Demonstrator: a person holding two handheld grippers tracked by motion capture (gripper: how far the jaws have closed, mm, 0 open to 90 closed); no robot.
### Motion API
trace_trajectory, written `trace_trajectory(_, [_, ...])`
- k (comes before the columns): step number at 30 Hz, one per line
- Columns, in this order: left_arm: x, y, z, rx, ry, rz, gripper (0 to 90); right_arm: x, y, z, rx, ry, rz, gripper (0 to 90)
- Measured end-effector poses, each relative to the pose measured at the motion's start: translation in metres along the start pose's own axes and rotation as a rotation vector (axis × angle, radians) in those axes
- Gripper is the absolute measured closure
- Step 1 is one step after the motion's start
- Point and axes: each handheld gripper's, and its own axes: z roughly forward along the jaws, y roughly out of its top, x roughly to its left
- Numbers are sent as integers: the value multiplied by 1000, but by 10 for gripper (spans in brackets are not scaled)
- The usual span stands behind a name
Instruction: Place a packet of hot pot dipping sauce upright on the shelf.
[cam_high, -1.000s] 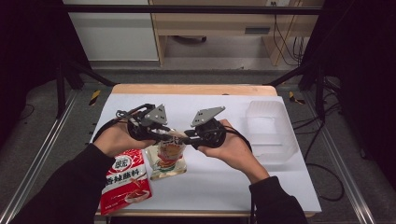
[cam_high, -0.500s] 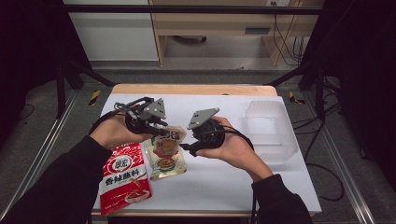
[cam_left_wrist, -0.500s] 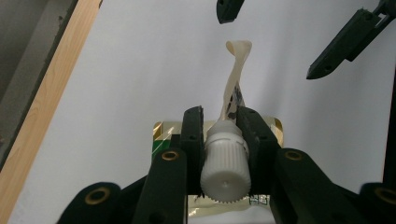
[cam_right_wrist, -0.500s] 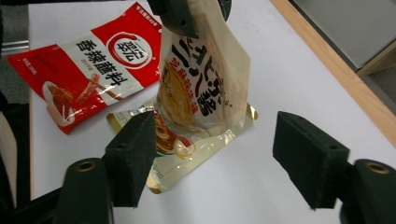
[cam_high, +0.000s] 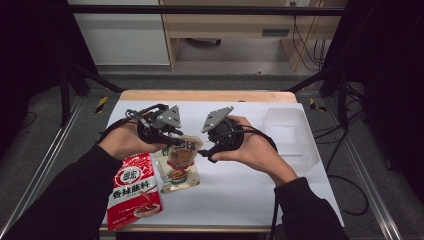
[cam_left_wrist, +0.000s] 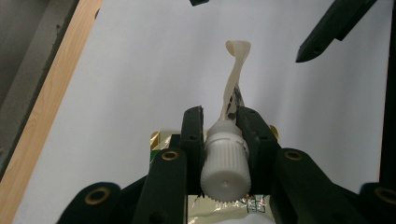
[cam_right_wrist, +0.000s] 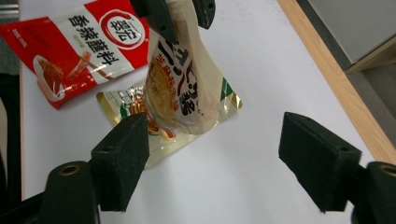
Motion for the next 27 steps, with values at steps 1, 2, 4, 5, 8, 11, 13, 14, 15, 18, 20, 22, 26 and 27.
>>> trace_trajectory(1, [0,0,0,2,-2,1,732,0,1,-1,6,0,-6,269])
trace_trajectory(2, [-1,1,0,0,-3,0,732,0,2,-3,10,2,-15,289])
trace_trajectory(4, [-1,1,1,0,-4,6,732,0,3,-5,15,2,-29,313])
trace_trajectory(5, [-1,1,1,0,-4,6,732,0,3,-5,15,2,-29,313])
trace_trajectory(8, [-2,3,2,-3,-12,14,732,-1,5,-7,32,5,-68,357])
trace_trajectory(11, [-4,4,4,-7,-16,18,732,0,6,-5,40,12,-72,375])
trace_trajectory(13, [-5,4,4,-11,-20,19,732,0,6,-4,44,17,-89,403])
trace_trajectory(14, [-5,4,5,-10,-23,22,732,0,6,-3,47,22,-93,415])
trace_trajectory(15, [-5,4,5,-10,-26,22,732,0,7,-2,47,27,-98,424])
trace_trajectory(18, [-6,4,6,-12,-31,24,732,1,7,1,55,36,-121,457])
trace_trajectory(20, [-7,4,6,-13,-34,27,732,2,8,3,55,45,-118,467])
trace_trajectory(22, [-6,4,6,-8,-37,37,732,2,9,5,58,53,-120,491])
trace_trajectory(26, [-7,5,6,-13,-41,37,732,2,10,9,70,77,-113,528])
trace_trajectory(27, [-7,5,6,-16,-43,36,732,1,10,11,76,86,-118,539])
